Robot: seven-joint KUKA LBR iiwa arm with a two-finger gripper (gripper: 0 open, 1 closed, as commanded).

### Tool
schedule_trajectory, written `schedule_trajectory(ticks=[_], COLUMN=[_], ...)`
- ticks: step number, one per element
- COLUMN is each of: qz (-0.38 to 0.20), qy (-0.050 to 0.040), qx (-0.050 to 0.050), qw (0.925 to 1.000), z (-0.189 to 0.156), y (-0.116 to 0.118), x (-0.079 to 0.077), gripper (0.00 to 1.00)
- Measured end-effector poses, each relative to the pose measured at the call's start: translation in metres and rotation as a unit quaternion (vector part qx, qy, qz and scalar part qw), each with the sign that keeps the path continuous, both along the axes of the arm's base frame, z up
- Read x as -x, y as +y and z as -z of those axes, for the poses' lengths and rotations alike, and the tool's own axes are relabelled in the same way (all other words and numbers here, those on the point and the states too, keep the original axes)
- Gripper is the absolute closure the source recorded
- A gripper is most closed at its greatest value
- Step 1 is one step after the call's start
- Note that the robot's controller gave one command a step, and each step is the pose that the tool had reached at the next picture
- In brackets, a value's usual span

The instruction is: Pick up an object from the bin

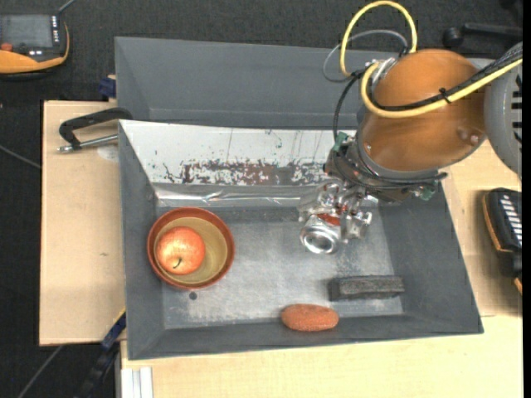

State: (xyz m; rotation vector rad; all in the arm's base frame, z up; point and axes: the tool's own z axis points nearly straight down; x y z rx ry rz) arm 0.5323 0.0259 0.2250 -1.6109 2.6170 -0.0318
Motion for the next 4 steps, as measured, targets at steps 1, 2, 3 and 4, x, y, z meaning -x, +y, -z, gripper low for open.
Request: schedule_trajectory(ticks=[1,2,3,4], qz=[-0.122,-0.132,-0.153,-0.224], qy=[-0.0063,-0.0105,-0.008,-0.0142], qx=[0.007,0.004,0.003,0.006], qw=[0.9925,0.9912,0.9881,0.9746], z=[-0.034,-0.032,0.056,0.001], y=[0.017,0.085,0.137,0.173], x=[-0.028,-0.036,-0.015,0.002], gripper=[1.0,1.0,1.0,1.0])
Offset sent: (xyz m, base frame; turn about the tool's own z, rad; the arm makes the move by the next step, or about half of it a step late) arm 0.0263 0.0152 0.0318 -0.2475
